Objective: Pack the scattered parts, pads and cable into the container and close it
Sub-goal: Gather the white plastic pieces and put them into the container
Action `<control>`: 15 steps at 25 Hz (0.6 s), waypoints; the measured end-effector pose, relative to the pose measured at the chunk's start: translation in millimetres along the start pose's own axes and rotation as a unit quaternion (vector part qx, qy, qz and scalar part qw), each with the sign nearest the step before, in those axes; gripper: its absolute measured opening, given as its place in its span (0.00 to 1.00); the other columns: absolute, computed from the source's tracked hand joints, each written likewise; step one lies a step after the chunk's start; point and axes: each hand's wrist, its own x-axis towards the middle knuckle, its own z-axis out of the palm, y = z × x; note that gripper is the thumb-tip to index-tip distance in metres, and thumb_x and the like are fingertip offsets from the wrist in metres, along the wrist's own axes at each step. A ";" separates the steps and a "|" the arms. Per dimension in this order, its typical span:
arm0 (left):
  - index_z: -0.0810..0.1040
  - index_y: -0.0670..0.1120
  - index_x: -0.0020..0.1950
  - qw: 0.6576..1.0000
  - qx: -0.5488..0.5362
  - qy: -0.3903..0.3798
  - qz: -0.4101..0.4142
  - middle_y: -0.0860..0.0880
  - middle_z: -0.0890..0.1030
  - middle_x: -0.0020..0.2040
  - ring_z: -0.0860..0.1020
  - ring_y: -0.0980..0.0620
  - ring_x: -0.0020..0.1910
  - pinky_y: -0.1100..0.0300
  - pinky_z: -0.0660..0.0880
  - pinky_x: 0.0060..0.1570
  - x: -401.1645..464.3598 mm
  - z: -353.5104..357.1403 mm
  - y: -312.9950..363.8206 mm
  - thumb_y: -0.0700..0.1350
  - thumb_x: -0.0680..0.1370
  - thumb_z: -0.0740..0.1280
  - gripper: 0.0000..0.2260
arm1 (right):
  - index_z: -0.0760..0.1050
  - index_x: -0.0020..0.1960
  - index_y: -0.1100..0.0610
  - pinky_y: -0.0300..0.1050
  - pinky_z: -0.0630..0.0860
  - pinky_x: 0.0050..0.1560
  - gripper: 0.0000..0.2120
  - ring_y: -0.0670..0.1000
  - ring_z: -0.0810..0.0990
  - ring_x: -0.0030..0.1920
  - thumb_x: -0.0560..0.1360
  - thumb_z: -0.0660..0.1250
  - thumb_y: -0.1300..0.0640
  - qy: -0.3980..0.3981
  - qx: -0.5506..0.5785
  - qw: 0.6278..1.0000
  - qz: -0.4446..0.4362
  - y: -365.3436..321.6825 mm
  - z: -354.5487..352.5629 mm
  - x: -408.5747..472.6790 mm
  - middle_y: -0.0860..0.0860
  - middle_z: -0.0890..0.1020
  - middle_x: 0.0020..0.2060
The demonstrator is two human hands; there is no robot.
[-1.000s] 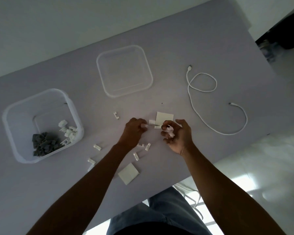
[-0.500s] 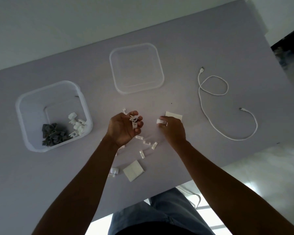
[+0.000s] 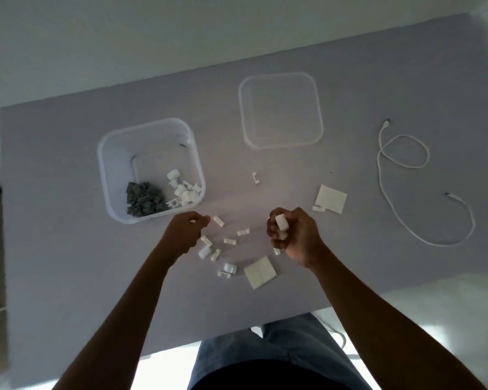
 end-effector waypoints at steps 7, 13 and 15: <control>0.76 0.51 0.46 0.964 0.227 0.092 0.108 0.52 0.78 0.40 0.79 0.49 0.42 0.58 0.73 0.41 -13.5 -4.9 -61.2 0.59 0.72 0.71 0.13 | 0.75 0.34 0.63 0.36 0.55 0.23 0.18 0.49 0.64 0.21 0.80 0.60 0.58 0.134 -0.234 0.962 -0.041 61.6 35.2 0.6 0.56 0.74 0.26; 0.77 0.51 0.52 0.932 0.314 0.094 0.156 0.44 0.83 0.44 0.81 0.40 0.44 0.53 0.76 0.41 -15.7 10.1 -82.0 0.61 0.73 0.69 0.16 | 0.84 0.50 0.55 0.36 0.78 0.44 0.09 0.44 0.82 0.39 0.73 0.74 0.52 0.149 -0.542 0.816 -0.134 112.4 34.3 -7.3 0.51 0.86 0.42; 0.78 0.51 0.51 0.938 0.292 0.088 0.164 0.45 0.83 0.43 0.81 0.41 0.43 0.54 0.78 0.40 -16.4 9.3 -84.6 0.59 0.74 0.68 0.13 | 0.83 0.56 0.54 0.36 0.79 0.54 0.14 0.43 0.84 0.48 0.74 0.72 0.48 0.131 -0.628 0.753 -0.145 127.5 30.6 -9.0 0.49 0.86 0.50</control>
